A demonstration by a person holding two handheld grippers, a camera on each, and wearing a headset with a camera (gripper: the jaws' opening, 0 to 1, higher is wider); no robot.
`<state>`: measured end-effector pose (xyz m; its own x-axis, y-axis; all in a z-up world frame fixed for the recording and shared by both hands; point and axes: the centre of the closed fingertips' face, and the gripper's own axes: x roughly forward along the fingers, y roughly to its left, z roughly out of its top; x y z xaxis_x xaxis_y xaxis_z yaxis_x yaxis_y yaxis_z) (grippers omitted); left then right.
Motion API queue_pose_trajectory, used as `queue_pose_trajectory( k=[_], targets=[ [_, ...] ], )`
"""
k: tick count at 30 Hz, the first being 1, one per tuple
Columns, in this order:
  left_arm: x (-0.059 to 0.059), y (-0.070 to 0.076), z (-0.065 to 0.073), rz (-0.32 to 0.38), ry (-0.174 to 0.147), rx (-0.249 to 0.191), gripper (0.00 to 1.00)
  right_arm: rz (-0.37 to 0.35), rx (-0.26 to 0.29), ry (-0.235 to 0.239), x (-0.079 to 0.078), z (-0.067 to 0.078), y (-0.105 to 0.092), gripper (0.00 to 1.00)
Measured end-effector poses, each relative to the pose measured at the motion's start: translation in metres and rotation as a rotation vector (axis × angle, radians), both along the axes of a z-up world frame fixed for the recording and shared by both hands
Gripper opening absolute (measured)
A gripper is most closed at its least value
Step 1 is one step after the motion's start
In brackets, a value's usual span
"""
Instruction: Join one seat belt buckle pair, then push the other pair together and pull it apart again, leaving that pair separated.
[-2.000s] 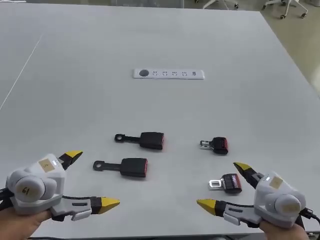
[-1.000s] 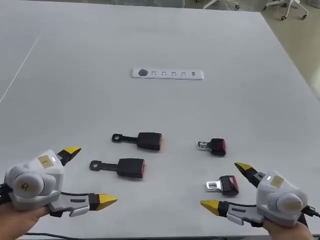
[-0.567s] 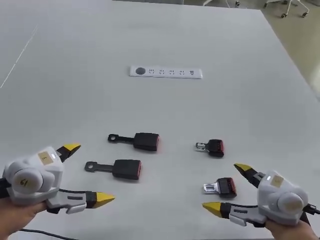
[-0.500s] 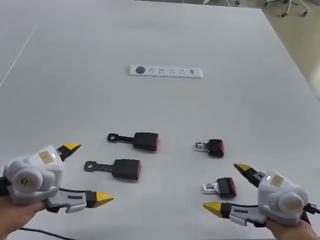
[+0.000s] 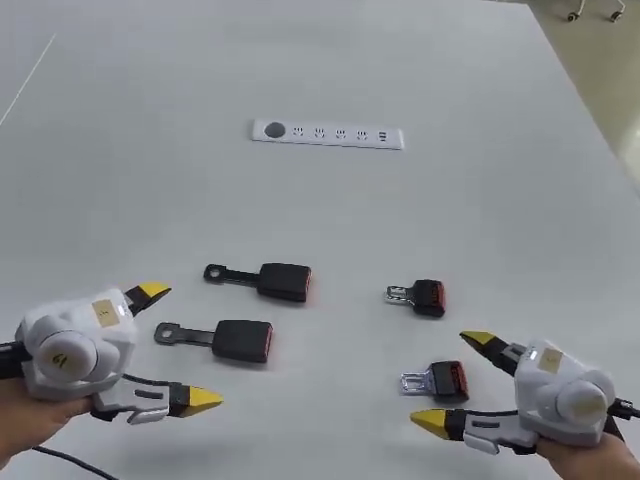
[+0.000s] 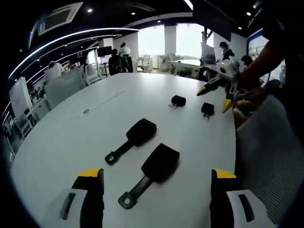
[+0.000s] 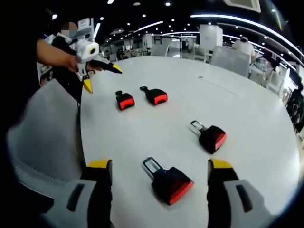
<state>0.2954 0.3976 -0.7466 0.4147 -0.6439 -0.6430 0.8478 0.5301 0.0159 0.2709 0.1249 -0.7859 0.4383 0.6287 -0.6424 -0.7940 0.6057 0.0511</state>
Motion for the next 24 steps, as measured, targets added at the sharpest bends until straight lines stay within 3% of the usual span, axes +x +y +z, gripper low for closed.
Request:
queue_pose_trajectory(
  k=[9, 24],
  targets=[
    [0.006, -0.007, -0.011, -0.068, 0.016, 0.028, 0.90, 0.070, -0.029, 0.044, 0.001, -0.013, -0.003, 0.81],
    [0.016, -0.016, -0.050, -0.236, 0.056, 0.130, 0.79, 0.212, -0.108, 0.109, 0.001, -0.031, -0.017, 0.74]
  ],
)
